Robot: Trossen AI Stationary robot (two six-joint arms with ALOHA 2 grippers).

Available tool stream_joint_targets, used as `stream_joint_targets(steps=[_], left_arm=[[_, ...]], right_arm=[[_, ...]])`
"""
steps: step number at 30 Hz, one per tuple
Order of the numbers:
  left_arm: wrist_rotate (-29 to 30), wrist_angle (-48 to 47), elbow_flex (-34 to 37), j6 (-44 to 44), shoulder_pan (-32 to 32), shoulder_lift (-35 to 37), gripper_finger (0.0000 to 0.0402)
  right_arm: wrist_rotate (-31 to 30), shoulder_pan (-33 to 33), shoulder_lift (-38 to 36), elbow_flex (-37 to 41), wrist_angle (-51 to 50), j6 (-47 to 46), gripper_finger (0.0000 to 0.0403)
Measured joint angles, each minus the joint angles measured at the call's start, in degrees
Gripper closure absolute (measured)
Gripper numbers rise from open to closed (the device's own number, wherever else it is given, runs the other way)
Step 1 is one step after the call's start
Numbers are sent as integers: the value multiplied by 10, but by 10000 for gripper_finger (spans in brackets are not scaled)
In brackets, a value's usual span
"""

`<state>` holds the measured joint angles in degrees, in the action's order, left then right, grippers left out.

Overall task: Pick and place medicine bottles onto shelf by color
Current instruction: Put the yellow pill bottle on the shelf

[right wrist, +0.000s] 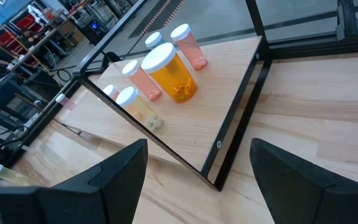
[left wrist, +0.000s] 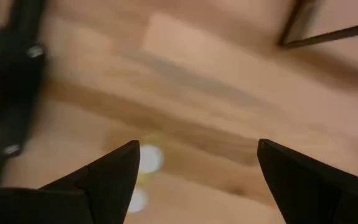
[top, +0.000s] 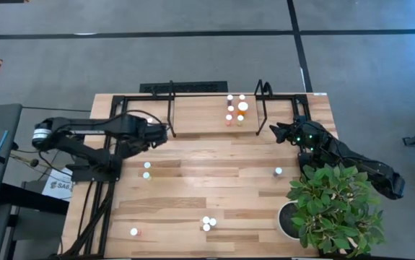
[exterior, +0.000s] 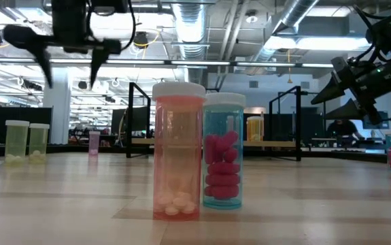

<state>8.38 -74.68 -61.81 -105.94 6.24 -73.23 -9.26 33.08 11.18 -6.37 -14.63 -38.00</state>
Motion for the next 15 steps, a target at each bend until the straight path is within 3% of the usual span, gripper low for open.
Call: stream_joint_targets(steps=[7,15], left_arm=[[-102,17,52,-23,4,-8,90],[-153,72,104,-4,41,-8,90]], right_arm=[[0,0,0,0,0,0,97],[0,0,0,0,-1,0,97]])
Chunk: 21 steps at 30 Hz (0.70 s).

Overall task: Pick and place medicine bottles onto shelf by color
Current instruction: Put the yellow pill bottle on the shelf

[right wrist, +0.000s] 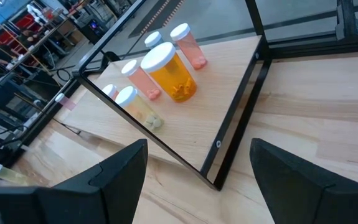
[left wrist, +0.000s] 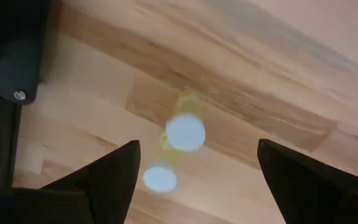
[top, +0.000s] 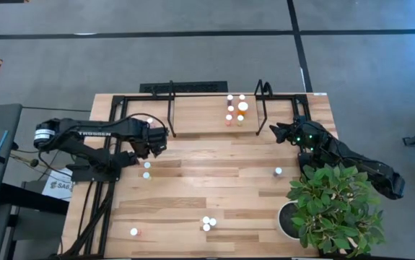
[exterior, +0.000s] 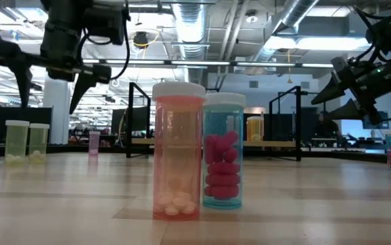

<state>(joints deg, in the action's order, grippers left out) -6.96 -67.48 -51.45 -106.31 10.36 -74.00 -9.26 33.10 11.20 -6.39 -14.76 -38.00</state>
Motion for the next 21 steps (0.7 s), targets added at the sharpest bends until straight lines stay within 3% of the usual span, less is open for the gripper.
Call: stream_joint_targets(steps=[21], left_arm=[[-3,131,107,123,8,0,90]], right_arm=[[0,0,0,0,-2,0,97]])
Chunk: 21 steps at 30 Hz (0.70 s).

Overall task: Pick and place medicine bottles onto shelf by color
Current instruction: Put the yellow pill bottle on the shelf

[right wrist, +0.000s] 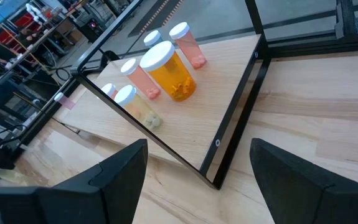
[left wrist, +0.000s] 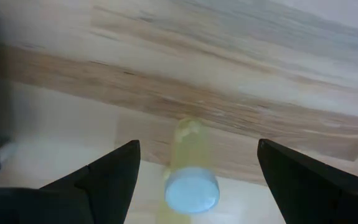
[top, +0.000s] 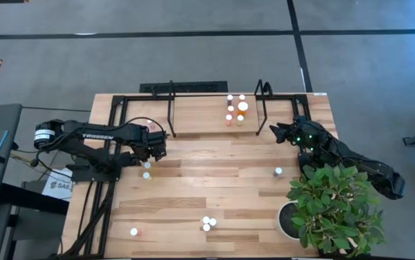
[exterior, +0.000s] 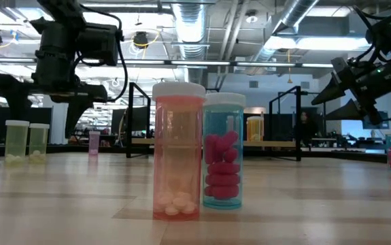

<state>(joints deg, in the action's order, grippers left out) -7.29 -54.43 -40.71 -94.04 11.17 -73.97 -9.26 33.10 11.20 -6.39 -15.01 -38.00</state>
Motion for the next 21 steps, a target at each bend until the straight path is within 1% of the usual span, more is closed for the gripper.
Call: stream_joint_targets(steps=[5,9,13,21], left_arm=[[-13,20,17,0,-10,0,101],[-12,21,19,3,-16,0,124],[-5,21,19,17,-18,0,165],[0,22,19,24,-18,0,264]], right_arm=[[0,0,0,0,0,0,97],[0,0,0,0,0,0,97],[0,0,0,0,0,0,97],[0,0,0,0,0,0,97]])
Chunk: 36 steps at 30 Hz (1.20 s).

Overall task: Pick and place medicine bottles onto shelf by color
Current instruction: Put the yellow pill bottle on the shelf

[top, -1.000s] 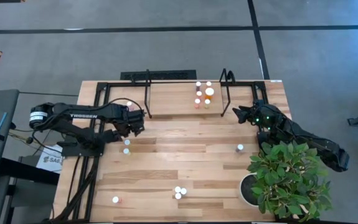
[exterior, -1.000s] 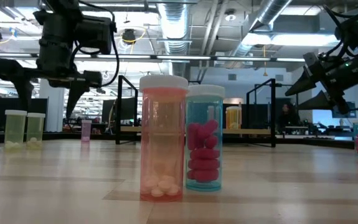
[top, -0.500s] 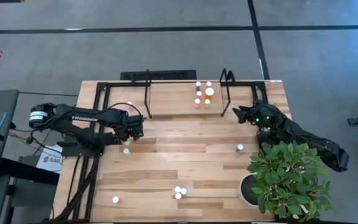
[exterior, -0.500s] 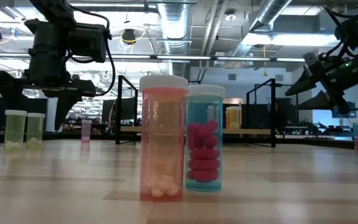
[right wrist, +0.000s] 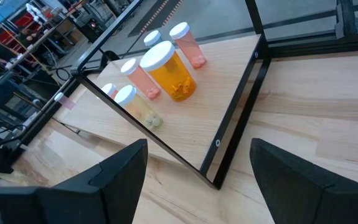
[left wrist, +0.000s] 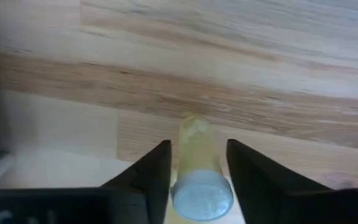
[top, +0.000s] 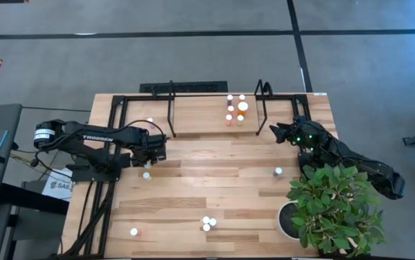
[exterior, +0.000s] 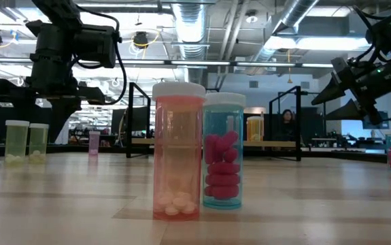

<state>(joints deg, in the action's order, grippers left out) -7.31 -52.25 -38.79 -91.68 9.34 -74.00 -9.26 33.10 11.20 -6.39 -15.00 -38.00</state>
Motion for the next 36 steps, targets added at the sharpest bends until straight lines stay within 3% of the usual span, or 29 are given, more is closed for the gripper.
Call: stream_joint_targets(steps=[6,24,29,36], left_arm=[[-9,5,0,0,0,0,300],[15,2,-40,3,0,-8,300],[18,-35,-92,39,0,-64,301],[27,-86,-229,180,4,-186,301]], right_arm=[[0,0,0,0,0,0,97],[0,0,0,0,0,0,97],[0,0,0,0,0,0,97],[0,0,0,0,0,0,97]])
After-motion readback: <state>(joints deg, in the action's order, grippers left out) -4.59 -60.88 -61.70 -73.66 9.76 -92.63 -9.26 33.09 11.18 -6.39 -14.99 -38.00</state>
